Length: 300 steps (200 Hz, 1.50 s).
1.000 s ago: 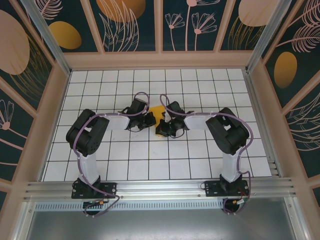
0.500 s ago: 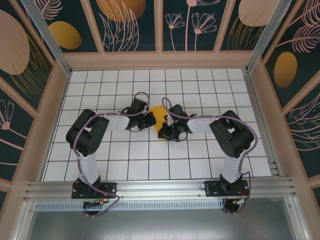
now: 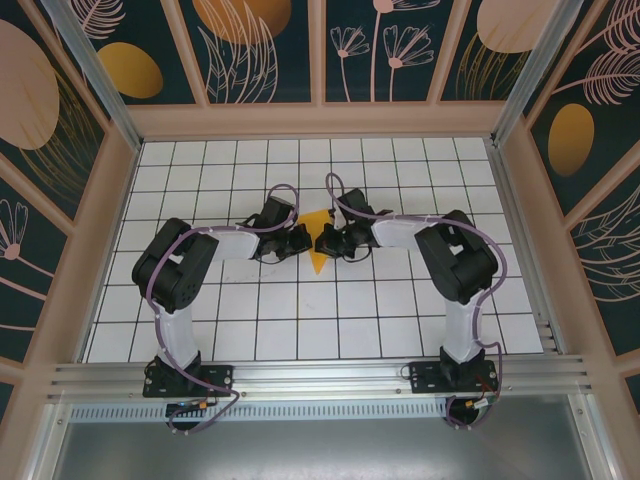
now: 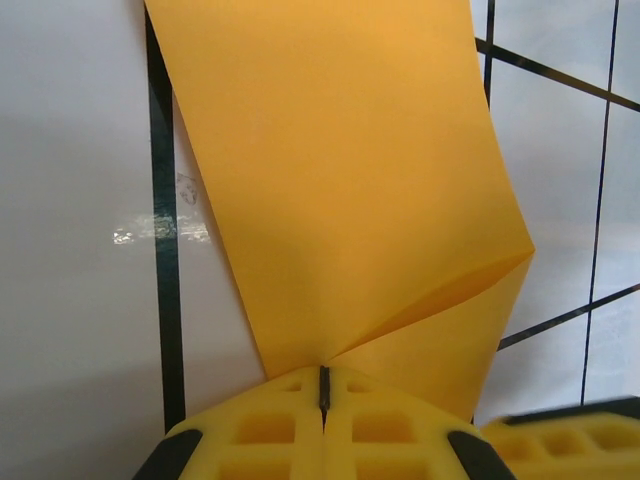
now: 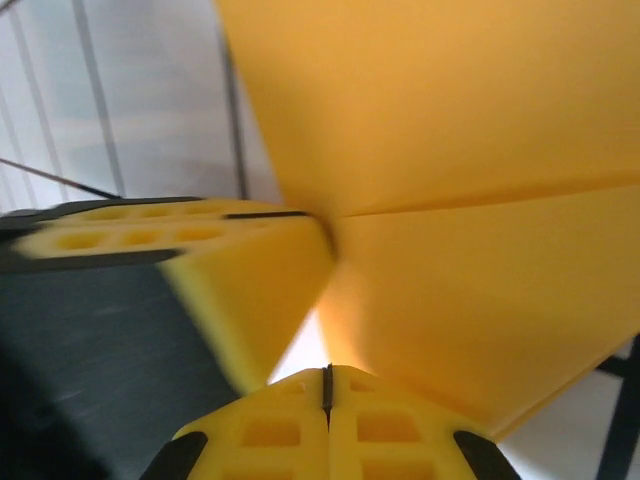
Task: Fold a paper plane with a square sheet of paper (pick it up from the middle)
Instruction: Third fold the triangle at the center of the table.
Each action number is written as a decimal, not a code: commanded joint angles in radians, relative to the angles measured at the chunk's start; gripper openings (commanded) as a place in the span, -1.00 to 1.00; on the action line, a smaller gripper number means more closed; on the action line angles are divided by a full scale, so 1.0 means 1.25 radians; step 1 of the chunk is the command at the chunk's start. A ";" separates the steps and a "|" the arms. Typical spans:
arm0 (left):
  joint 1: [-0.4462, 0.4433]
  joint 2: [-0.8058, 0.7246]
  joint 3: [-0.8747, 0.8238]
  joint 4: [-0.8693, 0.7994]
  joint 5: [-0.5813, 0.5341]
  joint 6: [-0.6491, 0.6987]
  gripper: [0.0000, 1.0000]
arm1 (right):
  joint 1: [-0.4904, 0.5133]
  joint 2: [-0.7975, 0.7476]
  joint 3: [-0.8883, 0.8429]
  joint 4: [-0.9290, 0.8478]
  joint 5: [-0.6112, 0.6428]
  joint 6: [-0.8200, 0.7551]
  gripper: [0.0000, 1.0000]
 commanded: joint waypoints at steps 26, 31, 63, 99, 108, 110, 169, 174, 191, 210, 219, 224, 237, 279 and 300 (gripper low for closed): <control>0.014 0.060 -0.032 -0.125 -0.129 0.002 -1.00 | 0.002 -0.012 -0.082 -0.011 -0.002 -0.017 -1.00; 0.013 0.059 -0.033 -0.125 -0.130 0.001 -1.00 | 0.002 -0.019 -0.098 -0.009 -0.002 -0.017 -1.00; 0.013 0.060 -0.031 -0.123 -0.128 0.005 -1.00 | -0.015 -0.081 -0.140 0.009 -0.011 -0.017 -1.00; 0.013 0.059 -0.020 -0.129 -0.126 0.012 -1.00 | -0.045 -0.100 -0.062 0.023 -0.002 -0.024 -1.00; 0.013 0.055 -0.018 -0.131 -0.124 0.014 -1.00 | -0.045 -0.083 -0.040 0.021 -0.005 -0.030 -1.00; 0.013 0.054 -0.019 -0.131 -0.124 0.015 -1.00 | -0.045 -0.077 -0.036 0.020 -0.005 -0.032 -1.00; 0.013 0.032 -0.011 -0.134 -0.106 0.035 -0.99 | -0.061 0.049 0.044 -0.010 -0.015 -0.060 -1.00; 0.013 0.028 -0.011 -0.134 -0.105 0.039 -0.99 | -0.070 0.049 0.037 -0.008 -0.013 -0.056 -1.00; 0.013 0.016 0.016 -0.133 -0.093 0.047 -0.97 | -0.079 0.036 -0.001 0.005 -0.009 -0.047 -1.00; 0.013 -0.008 0.026 -0.121 -0.069 0.051 -0.92 | -0.082 0.009 -0.045 0.015 0.002 -0.038 -1.00; 0.013 -0.026 0.027 -0.114 -0.060 0.051 -0.88 | -0.082 -0.005 -0.069 0.023 0.002 -0.026 -1.00; 0.013 -0.038 0.026 -0.109 -0.055 0.049 -0.86 | -0.080 -0.013 -0.084 0.032 0.001 -0.018 -1.00; 0.013 -0.076 0.018 -0.096 -0.044 0.041 -0.78 | -0.072 -0.031 -0.114 0.048 -0.002 0.007 -1.00; 0.011 -0.206 -0.106 -0.004 -0.017 -0.031 -0.65 | -0.032 -0.083 -0.166 0.123 0.000 0.130 -1.00; -0.007 -0.241 -0.175 0.062 0.020 -0.078 -0.75 | -0.029 -0.080 -0.167 0.158 -0.005 0.163 -1.00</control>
